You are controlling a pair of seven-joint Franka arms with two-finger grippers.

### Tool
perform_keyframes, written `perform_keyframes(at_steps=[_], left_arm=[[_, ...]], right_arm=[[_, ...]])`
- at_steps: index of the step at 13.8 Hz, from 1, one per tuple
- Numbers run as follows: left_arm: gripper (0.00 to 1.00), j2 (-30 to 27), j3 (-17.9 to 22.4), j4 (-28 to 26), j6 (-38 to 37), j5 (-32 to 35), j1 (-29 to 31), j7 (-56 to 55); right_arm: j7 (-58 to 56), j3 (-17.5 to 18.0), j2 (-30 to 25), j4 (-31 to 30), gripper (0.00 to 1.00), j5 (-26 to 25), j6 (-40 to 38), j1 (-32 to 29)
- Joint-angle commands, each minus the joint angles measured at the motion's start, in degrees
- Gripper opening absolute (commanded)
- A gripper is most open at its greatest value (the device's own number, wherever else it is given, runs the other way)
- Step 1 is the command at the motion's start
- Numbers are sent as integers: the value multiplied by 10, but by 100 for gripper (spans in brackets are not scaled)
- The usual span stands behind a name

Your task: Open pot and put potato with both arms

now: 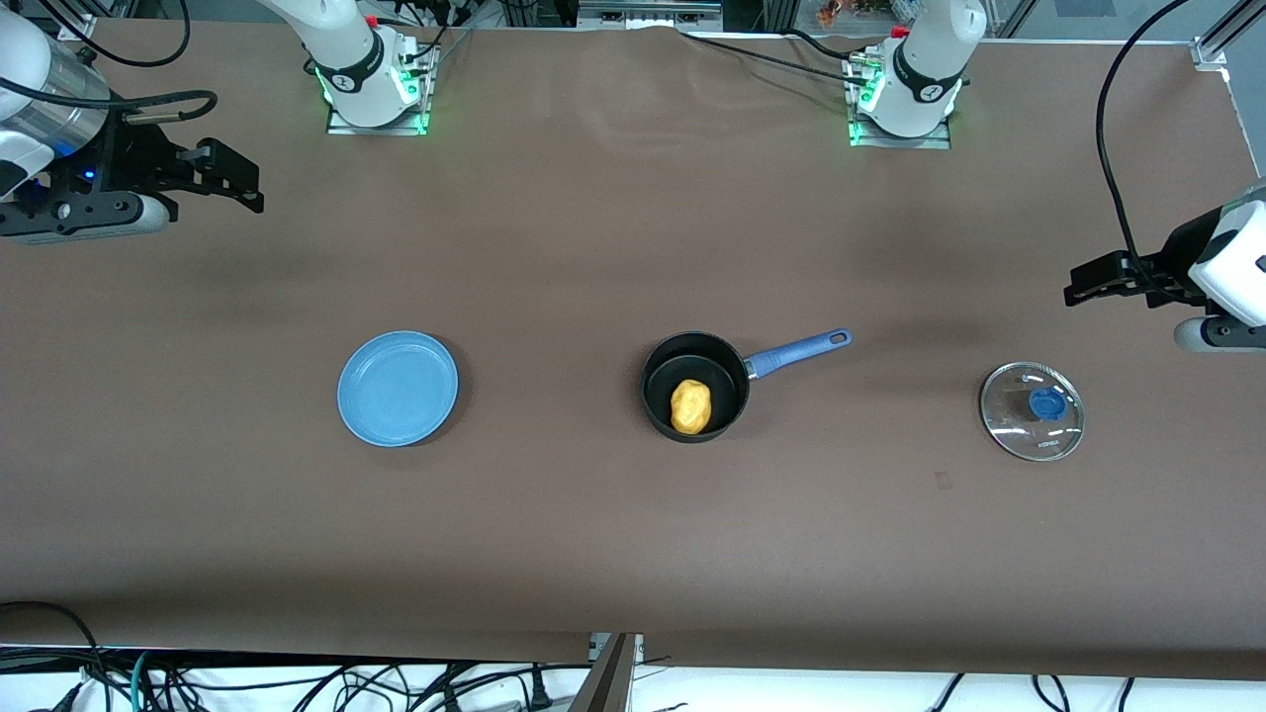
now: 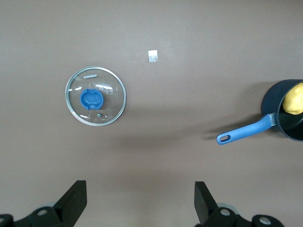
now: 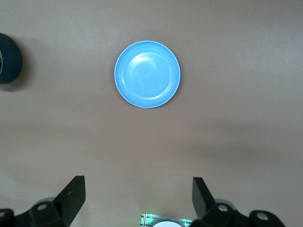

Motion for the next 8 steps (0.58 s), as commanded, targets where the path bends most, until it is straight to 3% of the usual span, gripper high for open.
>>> perform_keyframes(at_steps=[1, 8], left_arm=[[100, 9, -1, 21, -16, 14, 1, -3], [100, 9, -1, 21, -16, 13, 1, -3]], right_arm=[[-10, 9, 1, 7, 100, -9, -1, -10], [-25, 8, 0, 12, 100, -10, -2, -13]])
